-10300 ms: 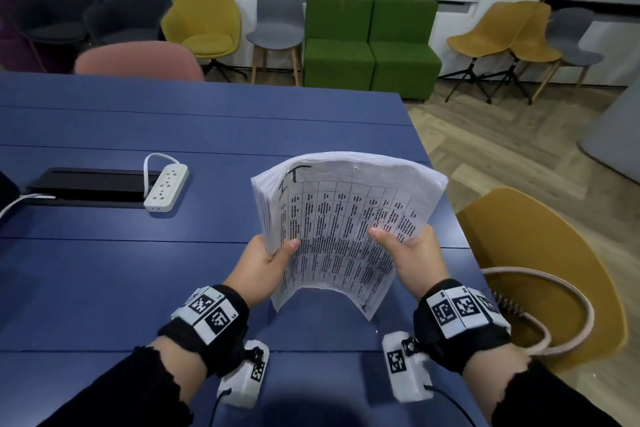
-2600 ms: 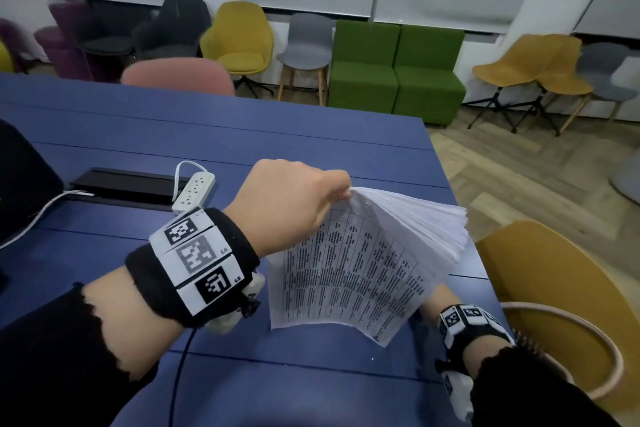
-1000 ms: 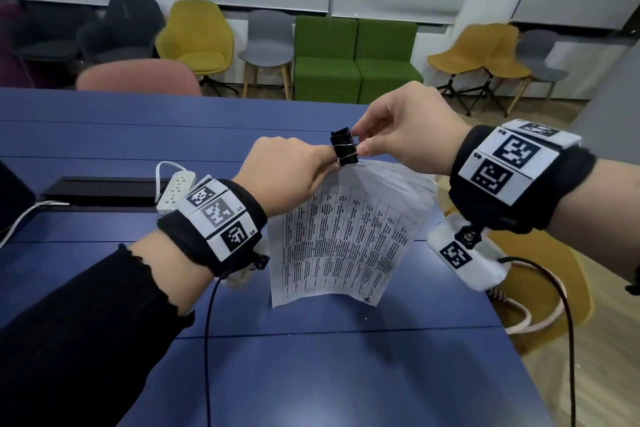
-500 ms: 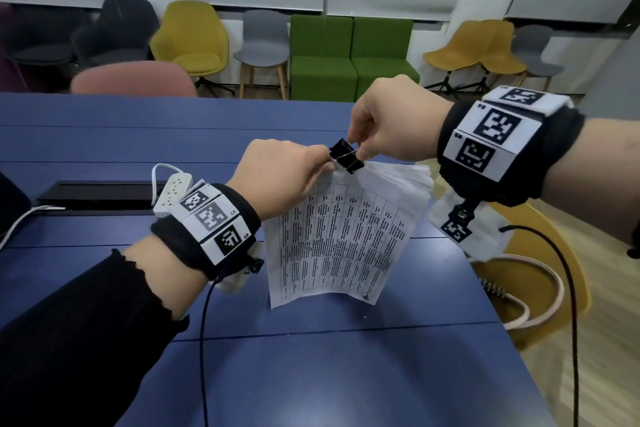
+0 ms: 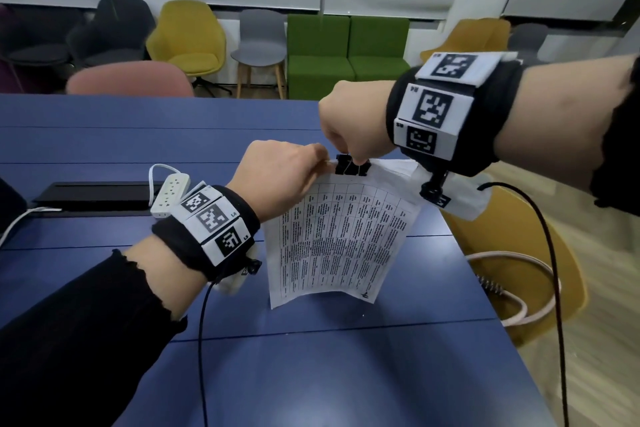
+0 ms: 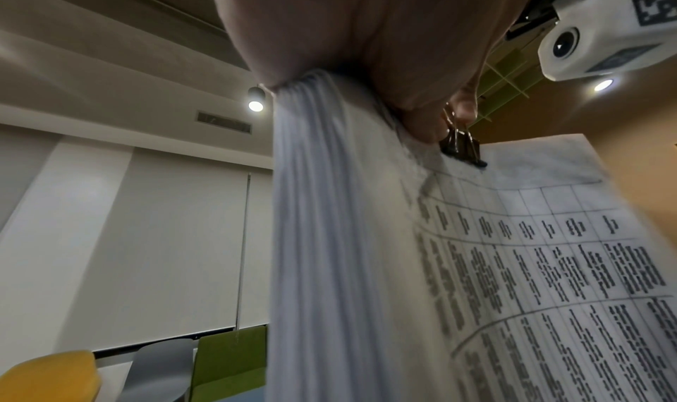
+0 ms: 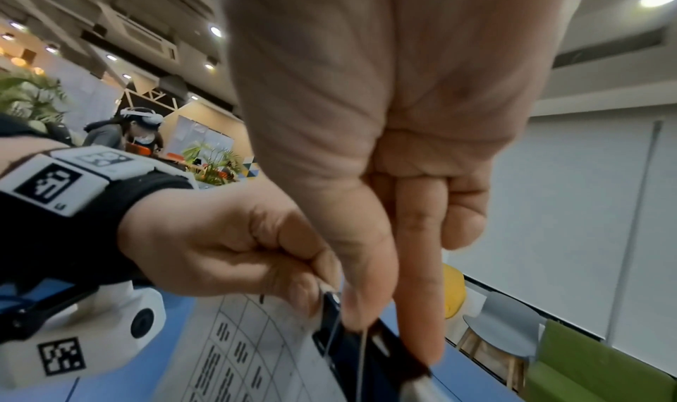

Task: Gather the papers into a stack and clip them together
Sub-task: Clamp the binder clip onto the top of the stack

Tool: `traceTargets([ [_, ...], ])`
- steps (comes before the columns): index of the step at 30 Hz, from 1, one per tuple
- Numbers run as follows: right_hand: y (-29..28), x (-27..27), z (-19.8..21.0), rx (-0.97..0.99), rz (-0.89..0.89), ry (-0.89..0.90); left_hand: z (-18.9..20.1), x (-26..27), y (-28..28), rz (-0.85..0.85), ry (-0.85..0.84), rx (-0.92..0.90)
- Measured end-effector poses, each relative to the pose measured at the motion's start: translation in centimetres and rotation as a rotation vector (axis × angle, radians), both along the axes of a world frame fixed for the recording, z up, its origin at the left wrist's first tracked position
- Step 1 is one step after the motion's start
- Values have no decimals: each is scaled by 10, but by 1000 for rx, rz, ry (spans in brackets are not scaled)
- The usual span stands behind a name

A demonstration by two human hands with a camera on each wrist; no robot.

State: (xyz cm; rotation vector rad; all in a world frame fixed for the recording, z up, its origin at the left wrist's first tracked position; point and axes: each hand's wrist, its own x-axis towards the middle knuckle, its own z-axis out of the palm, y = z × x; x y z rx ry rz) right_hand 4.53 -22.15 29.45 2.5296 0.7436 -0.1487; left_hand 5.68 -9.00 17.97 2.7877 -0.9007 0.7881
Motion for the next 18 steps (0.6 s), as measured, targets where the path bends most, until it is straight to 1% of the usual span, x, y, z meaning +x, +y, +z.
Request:
traceTargets([
  [4,8,4,0,-111,4,-6,0,0,-1,-9,-7,1],
  [9,7,7,0,-99,1,30,1,-2,1,-45,-8,-23],
  [11,3,10,1,-45,-11,65,3,-3,4,-50,27,-36],
  [15,-12,16,1,159,-81,154,9,-2,20,-37,121,-33],
  [18,-21,18,1,233,-120,177,11,-4,29,-7,232,-110],
])
